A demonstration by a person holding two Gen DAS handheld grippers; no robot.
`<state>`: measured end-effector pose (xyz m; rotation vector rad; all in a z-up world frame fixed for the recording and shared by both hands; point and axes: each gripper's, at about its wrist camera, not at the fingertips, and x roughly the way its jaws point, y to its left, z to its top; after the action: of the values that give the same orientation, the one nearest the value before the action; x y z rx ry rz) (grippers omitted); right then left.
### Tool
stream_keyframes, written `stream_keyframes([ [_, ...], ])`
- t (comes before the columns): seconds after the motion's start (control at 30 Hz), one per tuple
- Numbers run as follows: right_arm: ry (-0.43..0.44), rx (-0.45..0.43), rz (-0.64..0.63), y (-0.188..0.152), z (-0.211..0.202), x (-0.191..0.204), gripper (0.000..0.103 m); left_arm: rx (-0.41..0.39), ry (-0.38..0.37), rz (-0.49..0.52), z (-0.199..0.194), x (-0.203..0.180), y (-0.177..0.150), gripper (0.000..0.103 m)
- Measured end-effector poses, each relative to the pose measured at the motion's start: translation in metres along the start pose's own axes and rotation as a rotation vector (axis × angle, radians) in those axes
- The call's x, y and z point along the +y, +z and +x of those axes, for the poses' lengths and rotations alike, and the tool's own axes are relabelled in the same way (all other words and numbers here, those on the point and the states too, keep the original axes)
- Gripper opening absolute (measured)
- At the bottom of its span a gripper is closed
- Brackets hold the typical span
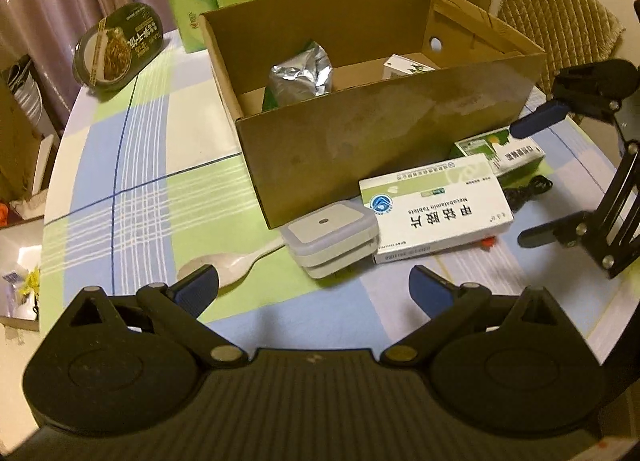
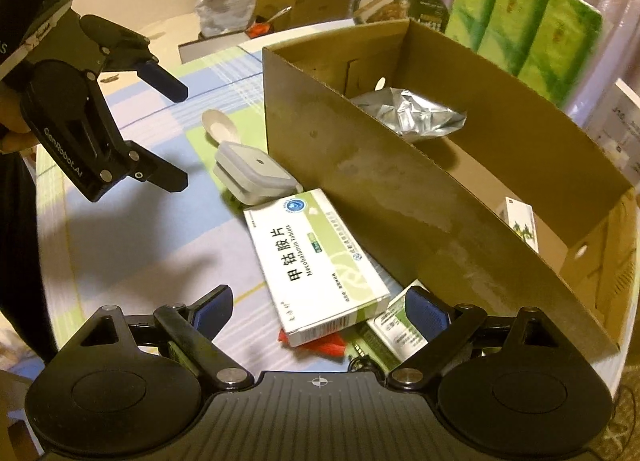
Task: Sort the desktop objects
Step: 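Move the right tool to the white-green Mecobalamin tablet box and grasp it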
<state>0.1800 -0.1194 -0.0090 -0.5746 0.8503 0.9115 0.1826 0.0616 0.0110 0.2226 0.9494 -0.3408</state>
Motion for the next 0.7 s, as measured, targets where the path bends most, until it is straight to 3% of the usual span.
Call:
stream_keyframes([
  [0.47,0.046,0.068,-0.077,0.011,0.044,-0.006,0.09,0.001,-0.034,-0.069,0.023,0.013,-0.002,0.1],
  [0.5,0.046,0.07,-0.078,0.011,0.046,-0.006,0.089,0.001,-0.038,-0.074,0.024,0.014,-0.002,0.1],
  [0.57,0.053,0.076,-0.078,0.012,0.048,-0.005,0.078,-0.001,-0.044,-0.081,0.025,0.015,-0.002,0.1],
  [0.7,0.047,0.084,-0.07,0.011,0.048,-0.001,0.074,-0.005,-0.043,-0.091,0.026,0.018,-0.001,0.1],
])
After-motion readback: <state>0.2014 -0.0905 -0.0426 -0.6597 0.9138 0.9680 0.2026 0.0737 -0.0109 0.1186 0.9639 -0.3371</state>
